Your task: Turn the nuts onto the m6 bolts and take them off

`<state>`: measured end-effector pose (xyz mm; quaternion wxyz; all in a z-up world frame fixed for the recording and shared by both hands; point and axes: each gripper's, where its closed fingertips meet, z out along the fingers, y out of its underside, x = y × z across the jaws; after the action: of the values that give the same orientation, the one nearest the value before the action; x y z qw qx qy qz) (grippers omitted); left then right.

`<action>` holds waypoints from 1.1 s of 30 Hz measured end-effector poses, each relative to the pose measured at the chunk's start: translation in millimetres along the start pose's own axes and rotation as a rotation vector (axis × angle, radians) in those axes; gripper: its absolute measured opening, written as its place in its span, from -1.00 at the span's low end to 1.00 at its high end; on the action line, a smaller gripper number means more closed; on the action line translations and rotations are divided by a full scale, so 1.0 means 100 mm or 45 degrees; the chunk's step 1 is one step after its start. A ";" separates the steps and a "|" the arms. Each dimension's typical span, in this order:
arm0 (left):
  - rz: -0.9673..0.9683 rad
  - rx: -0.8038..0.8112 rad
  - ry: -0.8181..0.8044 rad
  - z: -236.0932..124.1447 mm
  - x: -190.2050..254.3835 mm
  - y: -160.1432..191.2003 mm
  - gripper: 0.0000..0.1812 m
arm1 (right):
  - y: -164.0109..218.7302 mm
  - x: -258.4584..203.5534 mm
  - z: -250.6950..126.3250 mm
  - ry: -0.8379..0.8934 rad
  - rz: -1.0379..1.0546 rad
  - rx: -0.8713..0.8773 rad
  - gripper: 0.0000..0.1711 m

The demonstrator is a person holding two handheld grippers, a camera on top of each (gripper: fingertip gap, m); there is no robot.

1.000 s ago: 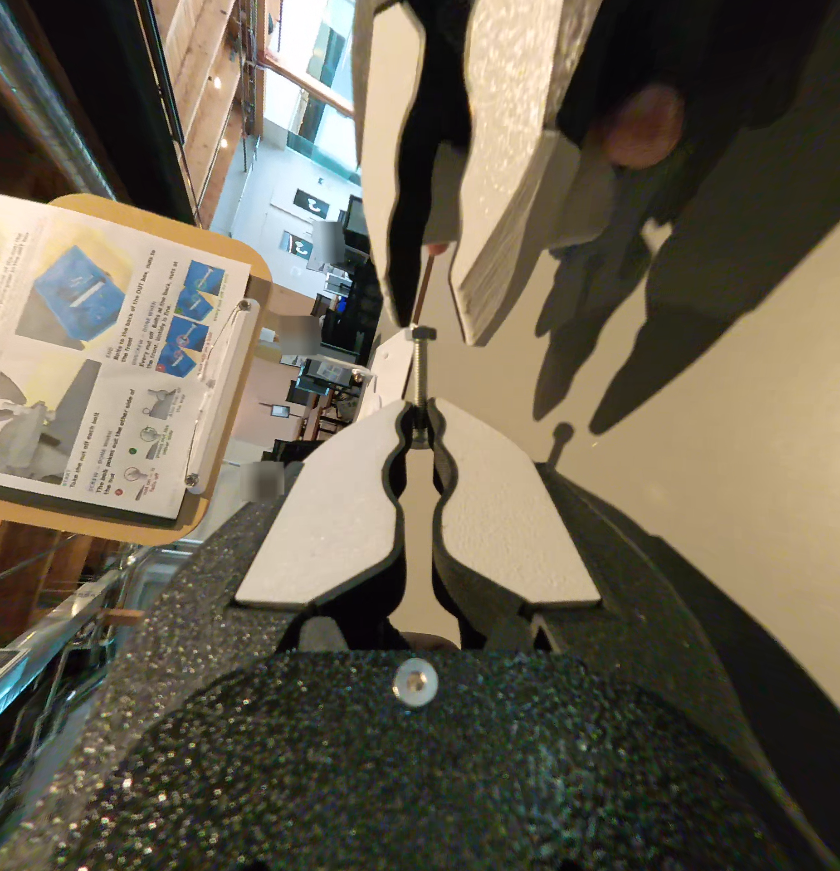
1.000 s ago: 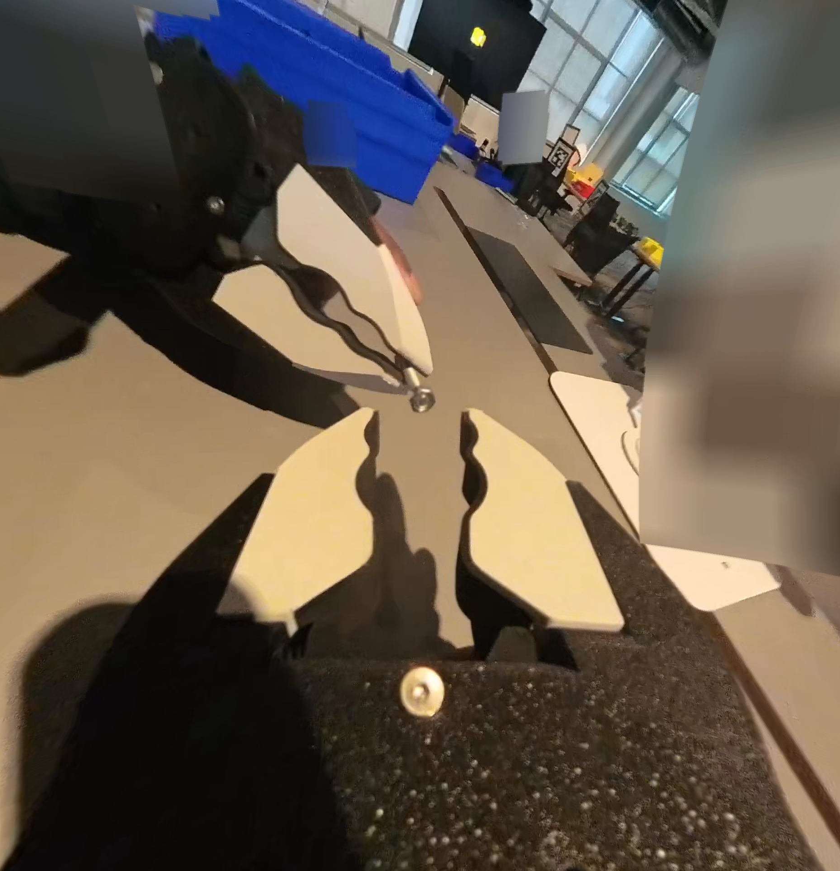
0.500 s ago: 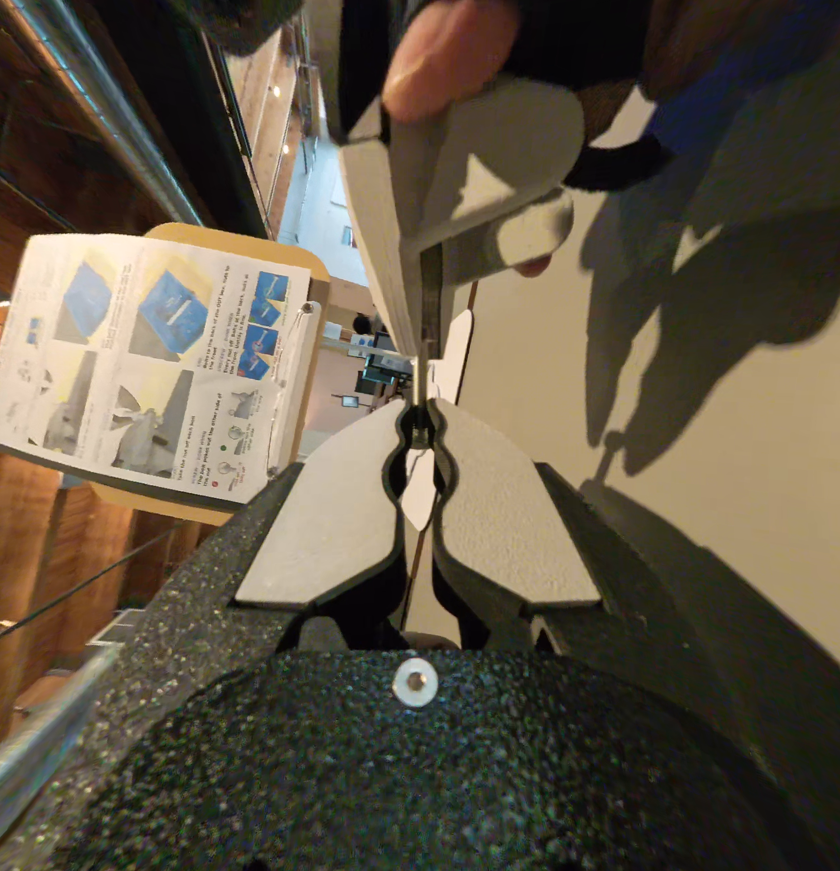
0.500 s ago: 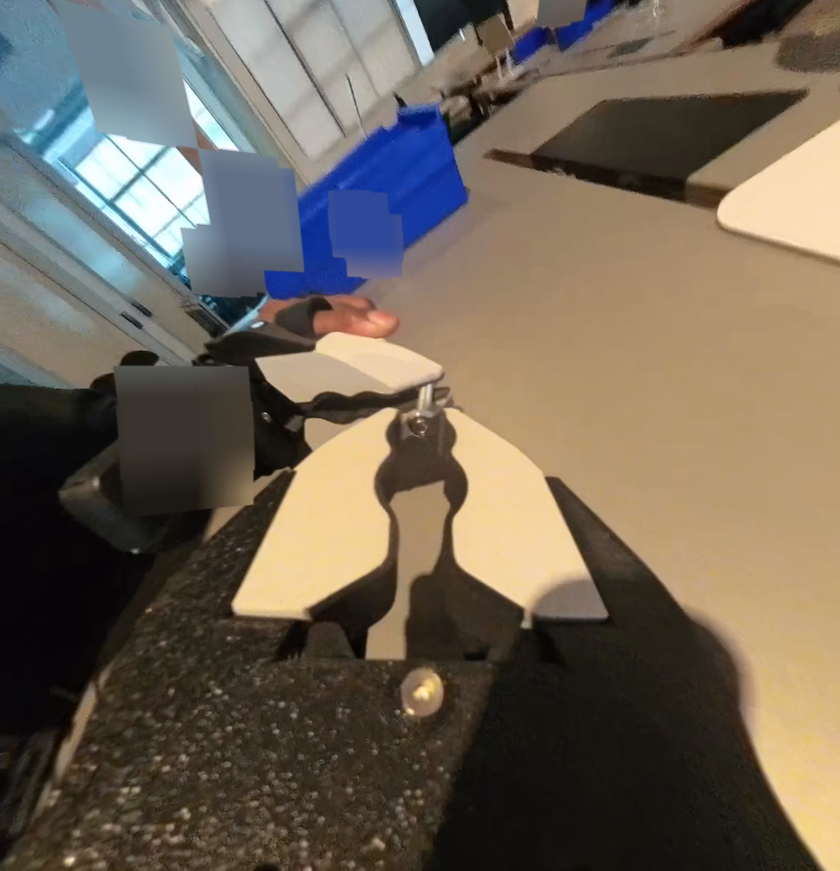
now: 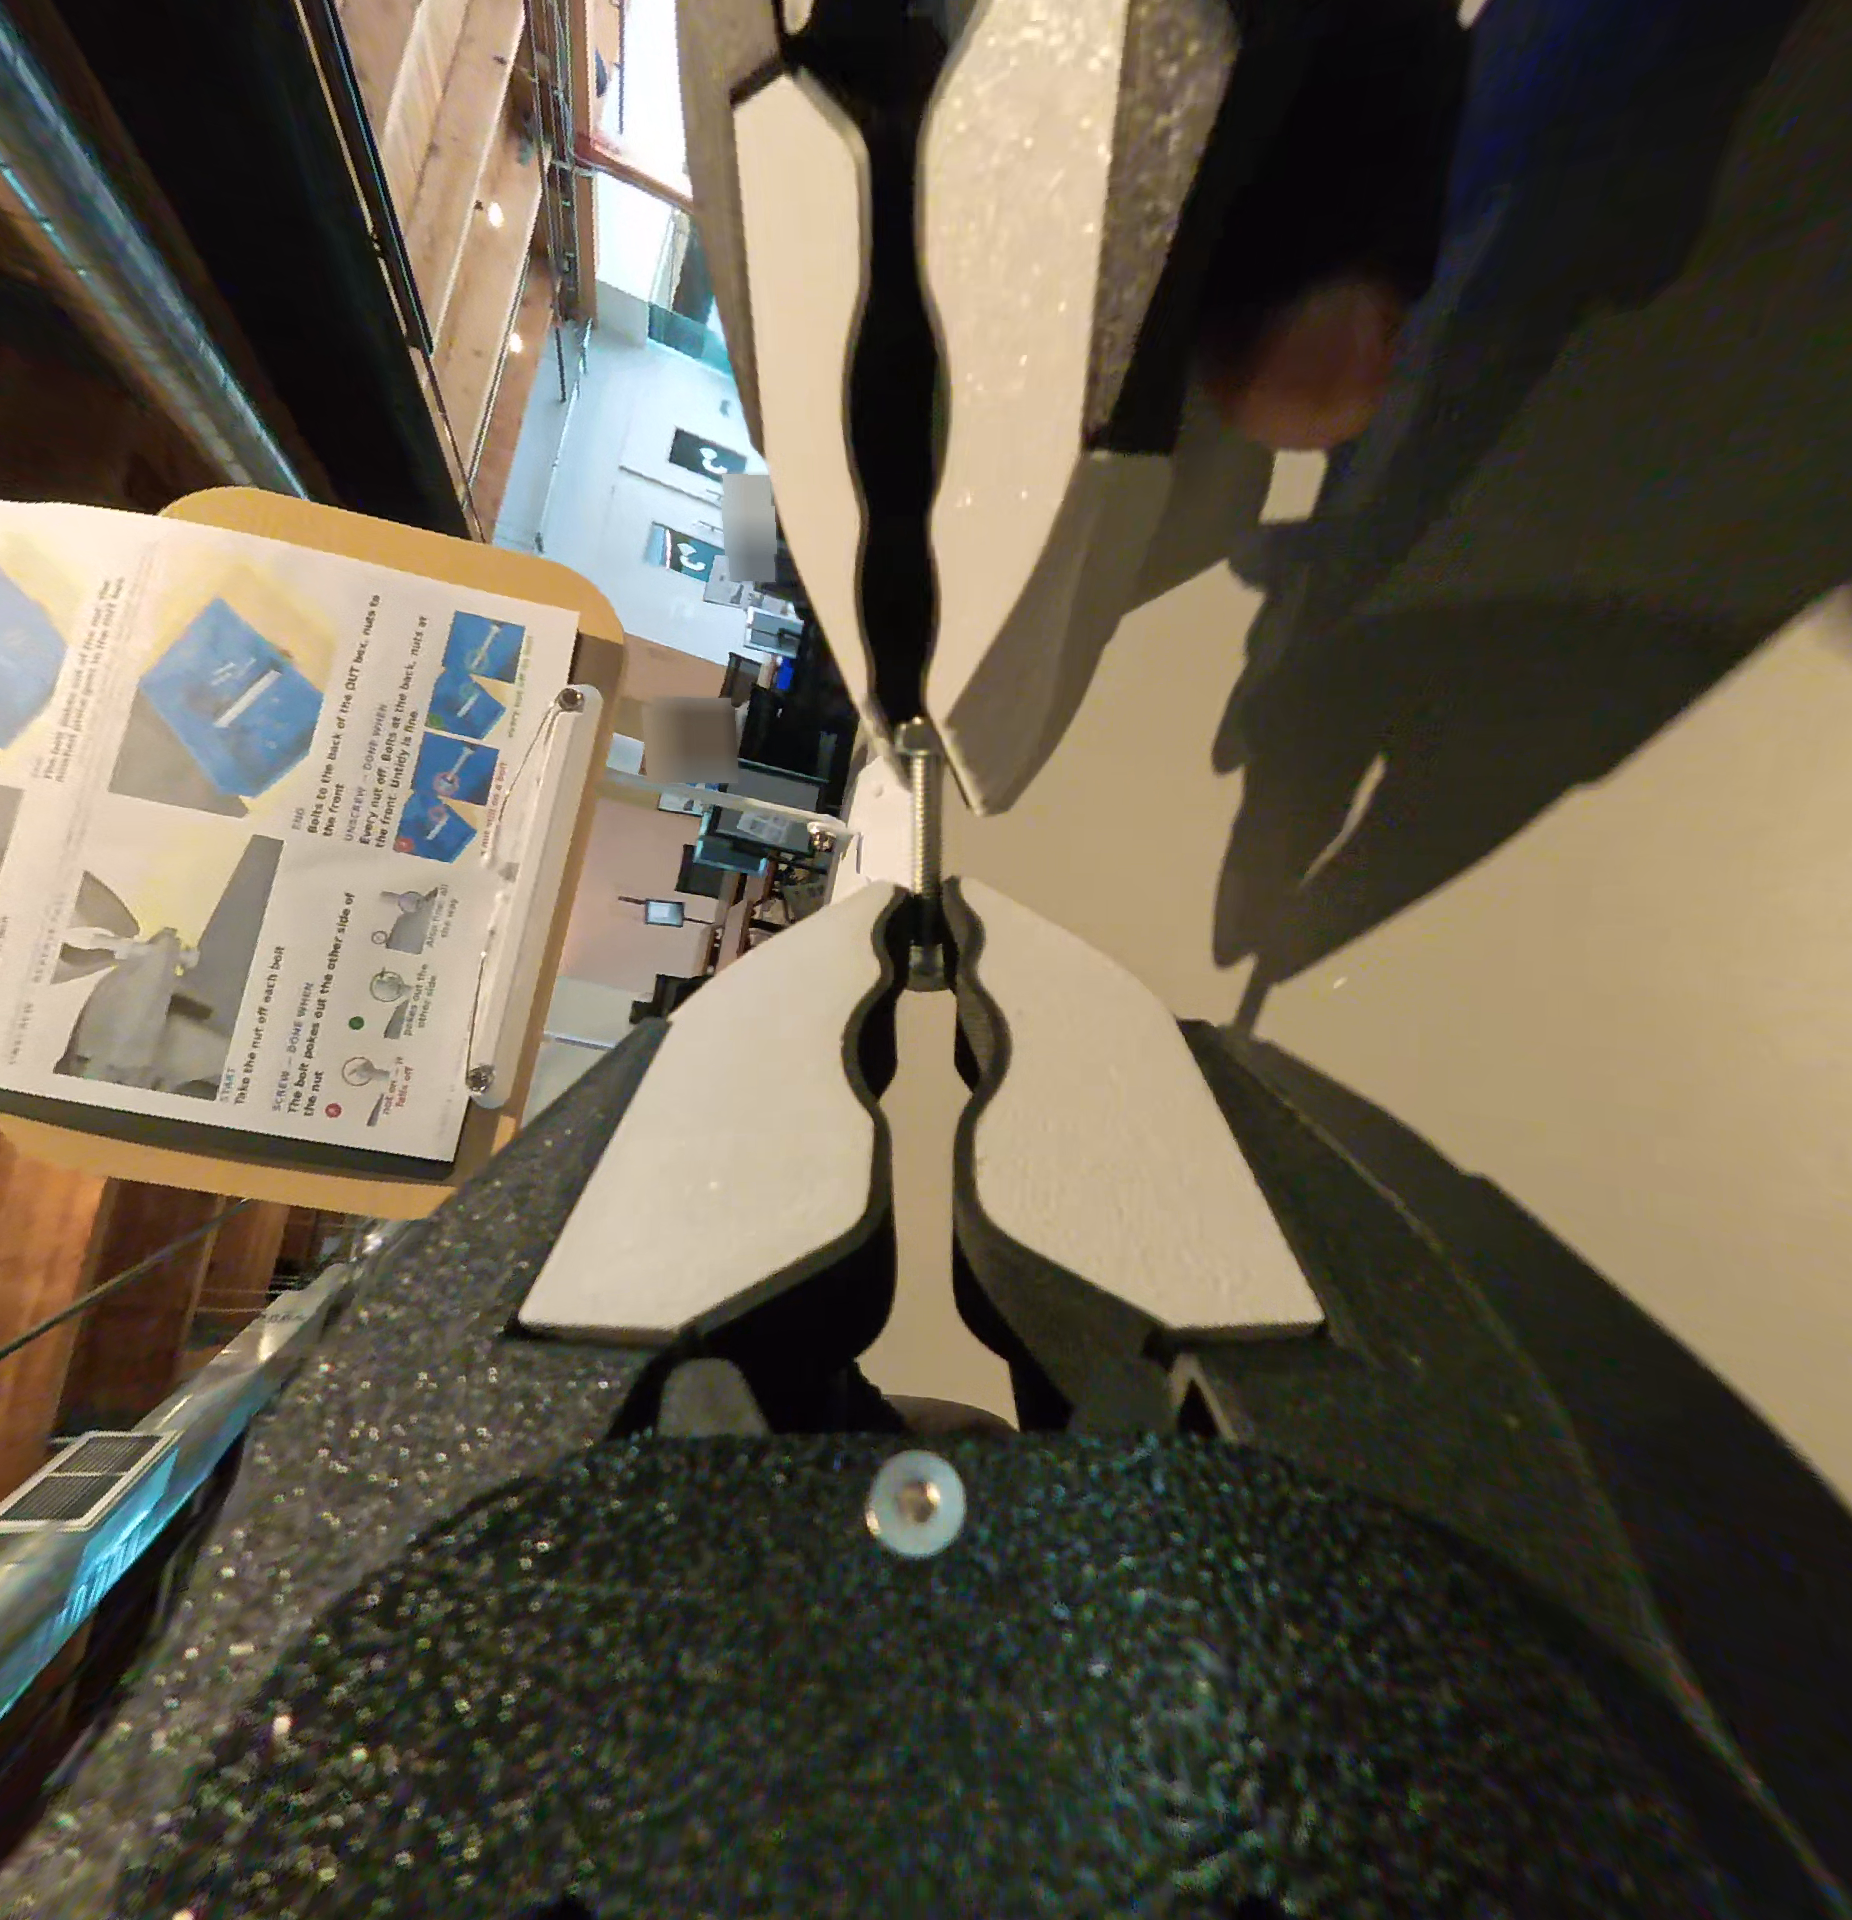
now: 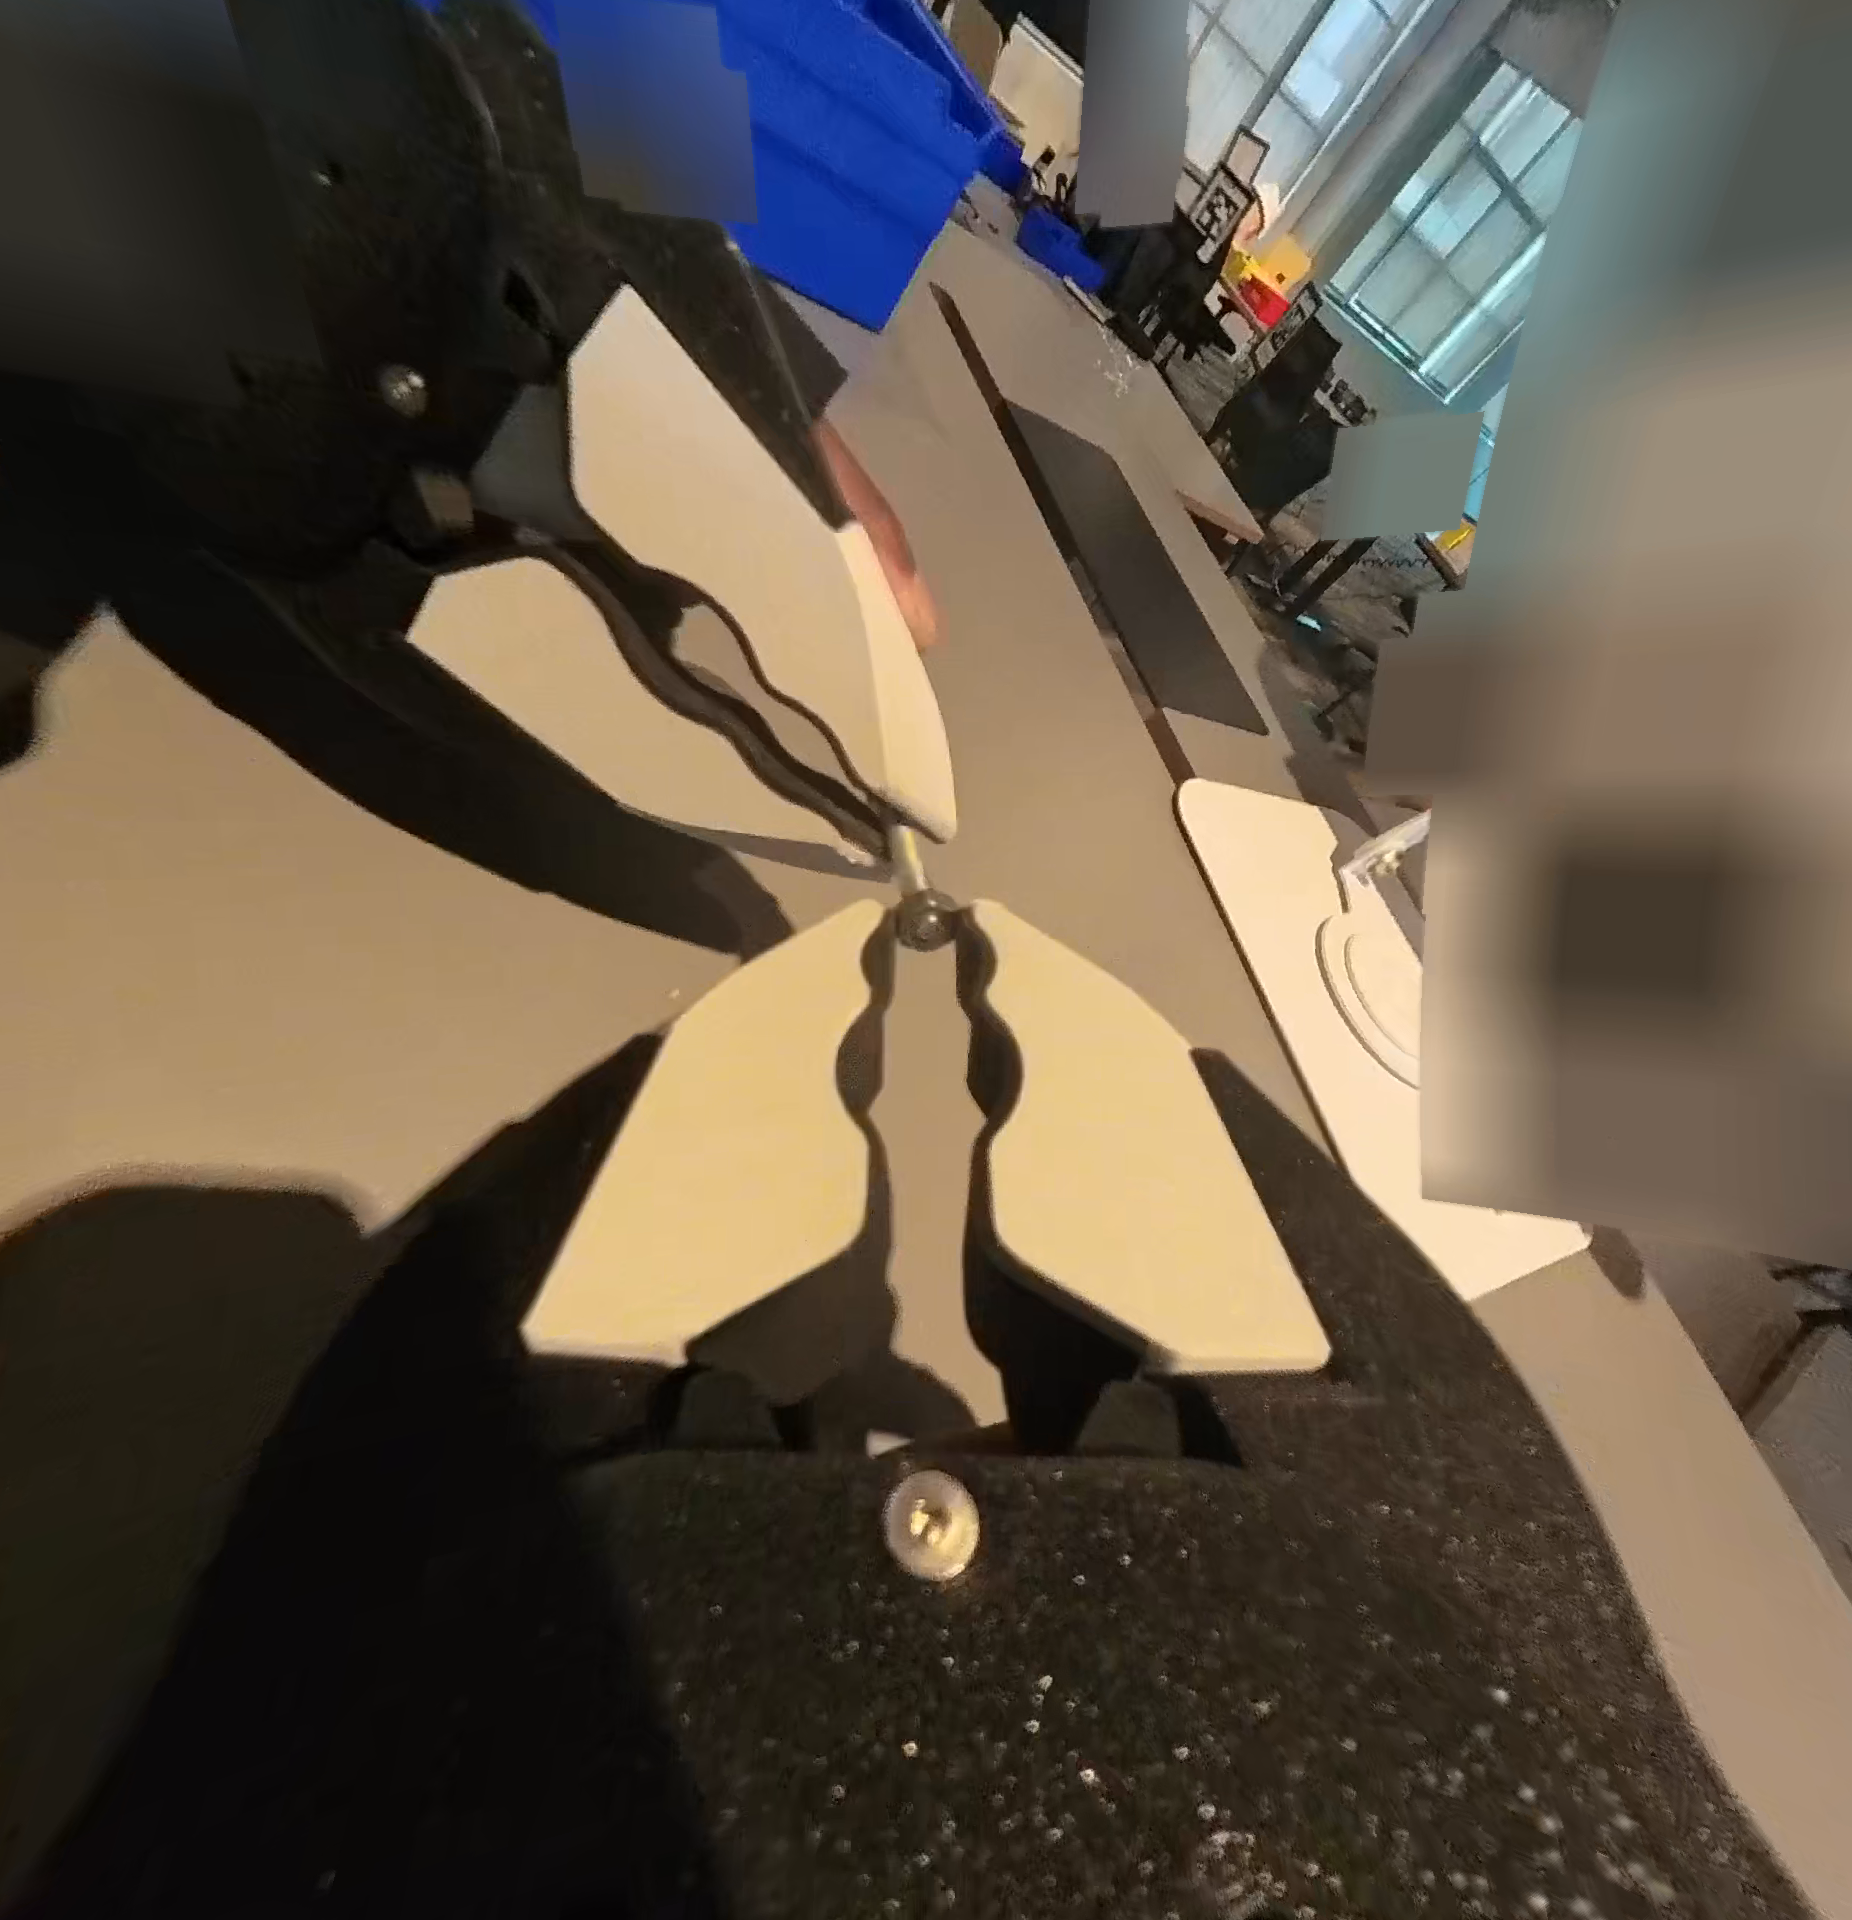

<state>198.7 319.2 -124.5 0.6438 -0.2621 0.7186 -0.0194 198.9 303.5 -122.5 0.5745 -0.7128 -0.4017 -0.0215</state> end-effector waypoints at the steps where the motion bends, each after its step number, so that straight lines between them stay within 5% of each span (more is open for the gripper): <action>1: 0.013 -0.012 -0.002 0.00 0.00 0.01 -0.94 | 0.01 0.00 0.01 -0.019 0.047 -0.026 -0.87; 3: 0.041 -0.034 -0.015 0.01 -0.01 0.04 -0.94 | 0.02 -0.01 0.03 -0.097 0.262 -0.080 -0.88; 6: 0.107 -0.068 -0.040 0.01 -0.02 0.07 -0.94 | 0.02 -0.07 0.05 -0.337 0.960 -0.144 -0.88; 9: 0.037 -0.043 -0.067 0.00 -0.08 0.03 -0.94 | -0.10 -0.03 0.00 -0.527 1.330 0.030 -0.88; 14: -0.036 -0.053 -0.043 0.01 -0.07 0.08 -0.94 | -0.03 0.10 -0.03 -0.272 0.734 0.075 -0.61; 19: -0.055 -0.038 0.003 0.02 -0.01 0.05 -0.94 | -0.04 0.05 -0.07 -0.039 0.067 0.024 -0.67; 24: -0.012 -0.035 0.039 0.02 0.05 0.03 -0.94 | 0.04 0.00 0.00 -0.002 -0.039 -0.069 -0.87; 26: 0.038 -0.068 0.028 0.03 0.06 0.06 -0.94 | 0.09 0.00 0.03 -0.050 0.134 -0.146 -0.87; 29: 0.132 -0.113 -0.006 0.03 0.03 0.10 -0.94 | 0.07 -0.06 0.06 -0.251 0.844 -0.225 -0.88; 31: 0.096 -0.090 -0.036 0.02 -0.01 0.06 -0.94 | -0.03 -0.05 0.02 -0.415 1.280 -0.124 -0.88; 33: 0.031 -0.064 -0.048 0.02 -0.05 0.03 -0.94 | -0.12 0.01 -0.02 -0.512 1.412 0.033 -0.86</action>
<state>199.3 324.5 -121.3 0.6505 -0.2700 0.7098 0.0115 193.4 302.4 -112.1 0.4214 -0.7993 -0.0702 0.4226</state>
